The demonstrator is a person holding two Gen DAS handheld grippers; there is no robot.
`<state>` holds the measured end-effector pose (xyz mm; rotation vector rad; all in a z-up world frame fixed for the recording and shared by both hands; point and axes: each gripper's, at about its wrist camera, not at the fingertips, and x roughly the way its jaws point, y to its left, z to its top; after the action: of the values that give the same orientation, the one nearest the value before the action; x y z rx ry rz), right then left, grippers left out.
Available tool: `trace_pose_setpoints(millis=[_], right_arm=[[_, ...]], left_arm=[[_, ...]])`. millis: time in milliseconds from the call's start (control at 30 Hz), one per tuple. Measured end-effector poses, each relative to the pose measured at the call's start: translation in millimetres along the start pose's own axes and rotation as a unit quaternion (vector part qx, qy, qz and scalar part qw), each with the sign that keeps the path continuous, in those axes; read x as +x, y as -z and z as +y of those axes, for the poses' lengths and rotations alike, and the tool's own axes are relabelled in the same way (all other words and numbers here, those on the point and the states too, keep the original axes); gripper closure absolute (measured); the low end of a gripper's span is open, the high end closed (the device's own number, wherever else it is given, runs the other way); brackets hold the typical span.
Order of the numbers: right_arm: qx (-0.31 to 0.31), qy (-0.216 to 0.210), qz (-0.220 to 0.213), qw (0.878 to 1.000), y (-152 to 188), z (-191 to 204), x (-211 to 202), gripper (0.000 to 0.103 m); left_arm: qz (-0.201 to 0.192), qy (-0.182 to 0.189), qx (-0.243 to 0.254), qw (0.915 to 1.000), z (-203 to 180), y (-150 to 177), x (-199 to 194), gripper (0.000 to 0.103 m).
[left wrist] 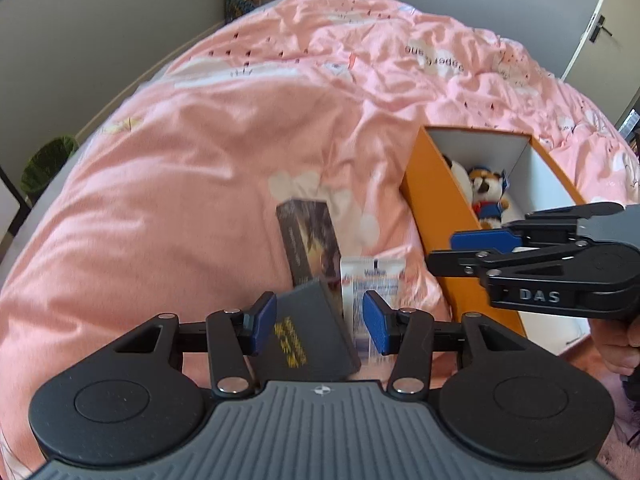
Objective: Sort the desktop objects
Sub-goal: 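Grasp the black box with the left gripper while the right grasps the Vaseline tube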
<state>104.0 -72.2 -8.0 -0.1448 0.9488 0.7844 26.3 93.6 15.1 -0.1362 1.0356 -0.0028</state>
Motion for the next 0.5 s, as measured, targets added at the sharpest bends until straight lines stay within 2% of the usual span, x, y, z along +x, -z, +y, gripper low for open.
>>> trace_pose_setpoints(millis=[133, 267, 500], right_arm=[[-0.004, -0.003, 0.032, 0.999, 1.4, 8.2, 21.3, 0.068], [-0.015, 0.006, 0.050, 0.999, 2.2, 9.6, 35.3, 0.068], [-0.046, 0.013, 0.066, 0.997, -5.9, 14.7, 53.2, 0.069]], left_arm=[[0.025, -0.001, -0.032, 0.9992, 6.0, 5.8, 8.9, 0.047], [0.032, -0.001, -0.037, 0.9988, 0.1, 8.6, 14.3, 0.042], [0.035, -0.049, 0.000, 0.9982, -24.3, 11.2, 27.1, 0.038]])
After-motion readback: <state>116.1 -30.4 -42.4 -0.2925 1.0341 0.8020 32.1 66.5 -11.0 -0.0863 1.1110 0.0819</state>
